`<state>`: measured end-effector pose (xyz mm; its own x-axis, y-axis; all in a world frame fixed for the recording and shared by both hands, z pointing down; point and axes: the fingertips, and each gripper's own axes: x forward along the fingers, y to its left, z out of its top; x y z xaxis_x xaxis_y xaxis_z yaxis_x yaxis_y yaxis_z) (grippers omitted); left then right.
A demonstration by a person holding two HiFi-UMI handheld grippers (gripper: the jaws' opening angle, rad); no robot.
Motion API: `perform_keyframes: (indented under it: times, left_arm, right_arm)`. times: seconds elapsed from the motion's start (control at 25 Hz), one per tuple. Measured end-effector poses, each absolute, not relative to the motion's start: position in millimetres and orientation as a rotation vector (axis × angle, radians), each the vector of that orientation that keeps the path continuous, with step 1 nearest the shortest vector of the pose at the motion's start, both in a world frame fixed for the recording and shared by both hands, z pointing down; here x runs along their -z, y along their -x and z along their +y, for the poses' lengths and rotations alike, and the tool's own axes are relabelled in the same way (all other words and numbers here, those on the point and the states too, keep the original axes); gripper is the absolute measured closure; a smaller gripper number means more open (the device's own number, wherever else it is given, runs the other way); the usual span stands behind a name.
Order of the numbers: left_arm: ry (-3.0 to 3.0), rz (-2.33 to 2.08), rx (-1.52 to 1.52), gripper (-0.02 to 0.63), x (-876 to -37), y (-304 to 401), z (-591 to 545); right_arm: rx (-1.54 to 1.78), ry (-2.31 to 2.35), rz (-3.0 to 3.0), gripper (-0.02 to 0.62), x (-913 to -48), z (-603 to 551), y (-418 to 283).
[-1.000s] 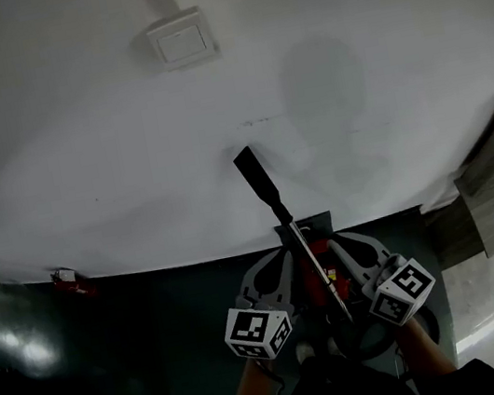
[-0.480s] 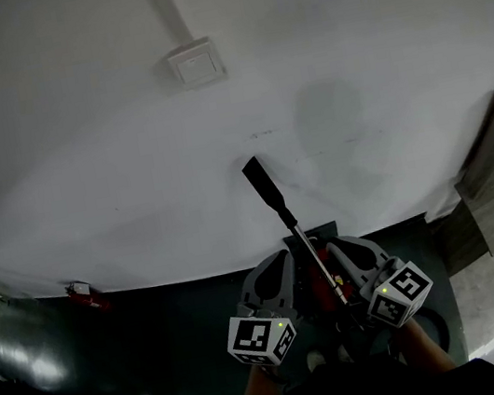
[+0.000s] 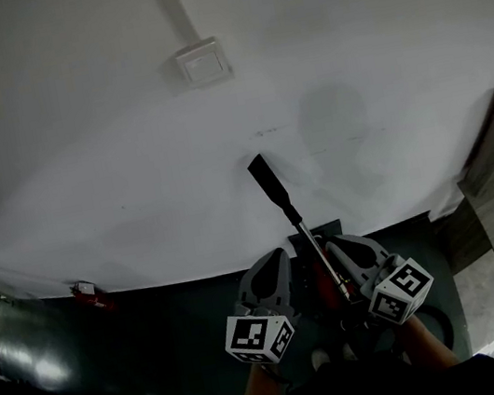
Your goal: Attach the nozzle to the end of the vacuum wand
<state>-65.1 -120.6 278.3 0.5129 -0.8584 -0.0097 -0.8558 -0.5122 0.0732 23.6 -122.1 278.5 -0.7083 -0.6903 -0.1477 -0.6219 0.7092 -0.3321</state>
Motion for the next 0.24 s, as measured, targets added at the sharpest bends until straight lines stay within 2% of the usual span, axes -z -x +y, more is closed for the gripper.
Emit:
perform_keyframes:
  times: [0.24]
  left_arm:
    - [-2.678,-1.538,0.063,0.603,-276.1,68.7,-117.5]
  right_arm:
    - [0.372,1.019,2.671,0.578,-275.9,-117.2,-16.8]
